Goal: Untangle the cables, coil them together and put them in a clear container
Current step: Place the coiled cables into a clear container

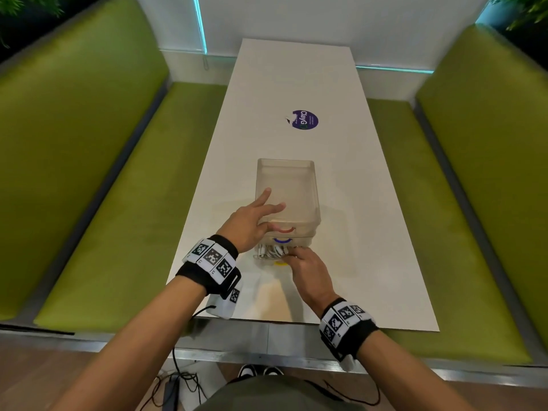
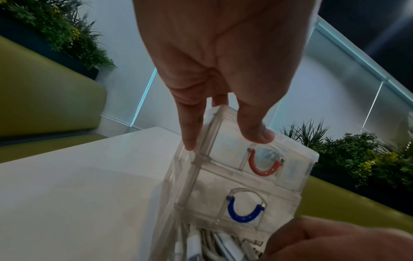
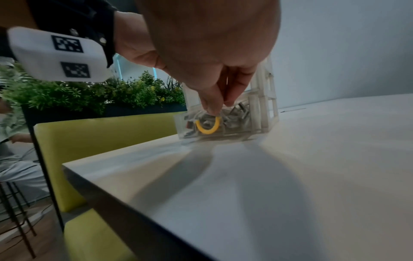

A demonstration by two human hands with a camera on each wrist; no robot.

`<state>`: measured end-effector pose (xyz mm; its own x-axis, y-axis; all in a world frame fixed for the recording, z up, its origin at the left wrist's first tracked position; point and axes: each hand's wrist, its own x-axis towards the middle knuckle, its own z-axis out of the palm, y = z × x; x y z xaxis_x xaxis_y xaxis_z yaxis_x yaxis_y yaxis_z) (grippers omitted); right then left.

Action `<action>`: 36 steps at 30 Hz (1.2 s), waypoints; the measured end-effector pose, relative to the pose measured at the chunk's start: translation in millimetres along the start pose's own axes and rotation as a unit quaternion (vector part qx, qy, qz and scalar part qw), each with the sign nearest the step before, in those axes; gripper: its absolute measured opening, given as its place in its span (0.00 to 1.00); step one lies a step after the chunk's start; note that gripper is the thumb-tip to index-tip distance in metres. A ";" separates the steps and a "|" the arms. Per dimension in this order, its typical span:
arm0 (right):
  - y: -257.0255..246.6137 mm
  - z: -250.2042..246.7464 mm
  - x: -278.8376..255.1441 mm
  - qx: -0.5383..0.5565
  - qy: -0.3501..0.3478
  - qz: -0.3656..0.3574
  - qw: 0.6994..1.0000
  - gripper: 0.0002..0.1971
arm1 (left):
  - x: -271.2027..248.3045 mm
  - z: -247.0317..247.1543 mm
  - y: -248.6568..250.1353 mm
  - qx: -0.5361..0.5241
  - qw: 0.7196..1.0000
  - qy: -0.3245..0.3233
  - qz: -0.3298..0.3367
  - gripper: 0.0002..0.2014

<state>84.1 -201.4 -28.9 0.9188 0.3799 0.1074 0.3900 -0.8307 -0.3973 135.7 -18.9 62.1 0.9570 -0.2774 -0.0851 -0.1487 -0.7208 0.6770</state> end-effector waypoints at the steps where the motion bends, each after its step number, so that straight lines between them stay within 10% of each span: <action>1: -1.1 -0.2 1.3 0.001 -0.011 0.004 1.000 0.17 | 0.6 0.0 -0.2 0.001 1.000 0.000 0.000 0.22; 18: -17.6 4.2 -4.5 -0.089 0.020 -0.041 0.995 0.21 | 1.9 -0.8 -1.1 0.004 1.000 0.004 -0.008 0.22; 30: -12.1 1.4 14.4 0.026 -0.078 0.003 0.997 0.20 | 1.3 -6.4 2.7 0.011 1.000 0.002 -0.019 0.22; 36: -15.5 1.8 7.0 0.039 0.021 0.030 0.999 0.19 | -0.1 -5.8 5.5 0.009 1.000 0.006 -0.025 0.22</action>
<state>84.3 -185.2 -23.6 0.9429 0.3111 0.1188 0.3292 -0.8173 -0.4730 136.3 -19.2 70.1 0.9661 -0.2330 -0.1108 -0.1040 -0.7447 0.6593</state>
